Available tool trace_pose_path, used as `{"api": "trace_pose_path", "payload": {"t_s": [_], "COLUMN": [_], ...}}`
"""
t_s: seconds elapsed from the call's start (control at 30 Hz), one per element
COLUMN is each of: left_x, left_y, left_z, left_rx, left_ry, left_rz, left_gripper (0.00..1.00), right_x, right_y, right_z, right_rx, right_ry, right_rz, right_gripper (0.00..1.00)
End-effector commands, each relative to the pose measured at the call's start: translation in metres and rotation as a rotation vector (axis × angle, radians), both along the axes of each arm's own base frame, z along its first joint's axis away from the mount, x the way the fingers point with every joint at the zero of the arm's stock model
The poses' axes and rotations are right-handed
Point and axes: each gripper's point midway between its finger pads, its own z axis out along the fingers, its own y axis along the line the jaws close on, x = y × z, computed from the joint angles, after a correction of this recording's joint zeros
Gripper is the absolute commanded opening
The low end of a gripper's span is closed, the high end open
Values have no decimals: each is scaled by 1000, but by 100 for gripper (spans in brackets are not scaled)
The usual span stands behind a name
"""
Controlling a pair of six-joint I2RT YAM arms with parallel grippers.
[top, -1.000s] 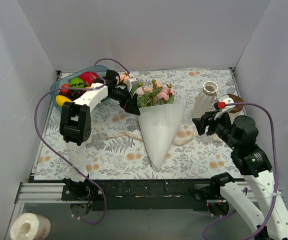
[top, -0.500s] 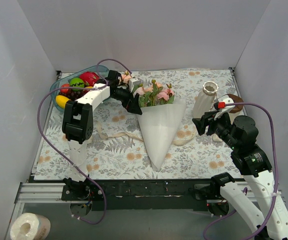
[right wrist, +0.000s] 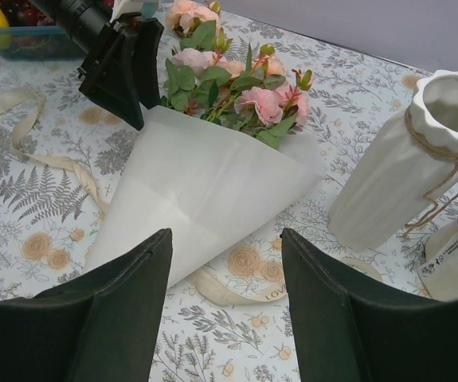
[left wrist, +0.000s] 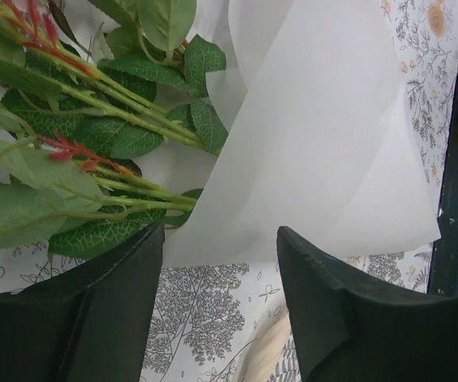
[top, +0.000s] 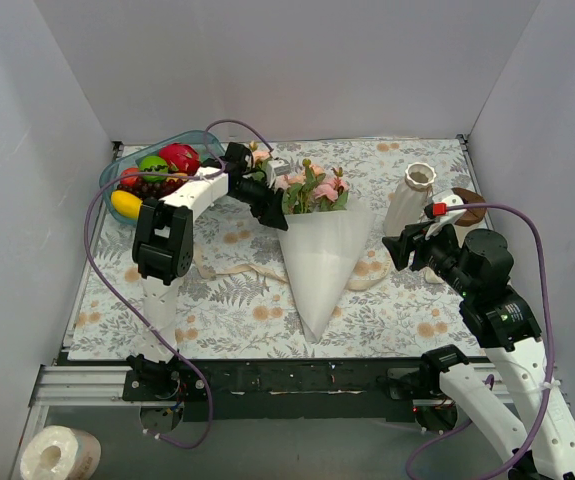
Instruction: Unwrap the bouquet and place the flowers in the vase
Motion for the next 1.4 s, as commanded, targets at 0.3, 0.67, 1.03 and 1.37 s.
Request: {"api": "trace_pose_path", "payload": {"t_s": [0.3, 0.67, 1.03, 1.37], "left_x": [3, -9, -85, -110], "left_y": [-2, -15, -72, -122], "left_z": [35, 77, 160, 241], "left_rx": [-10, -38, -132, -268], "left_ry": [-83, -73, -90, -57], "left_rz": [-45, -105, -218, -210], "left_gripper": [28, 0, 39, 98], "right_x": [2, -1, -7, -13], "right_y": [3, 0, -6, -18], "right_z": [14, 16, 31, 55], "right_rx": [15, 17, 26, 14], "right_ry": [-37, -48, -82, -148], "right_rz": [14, 5, -18, -56], "right_gripper": [64, 64, 64, 72]}}
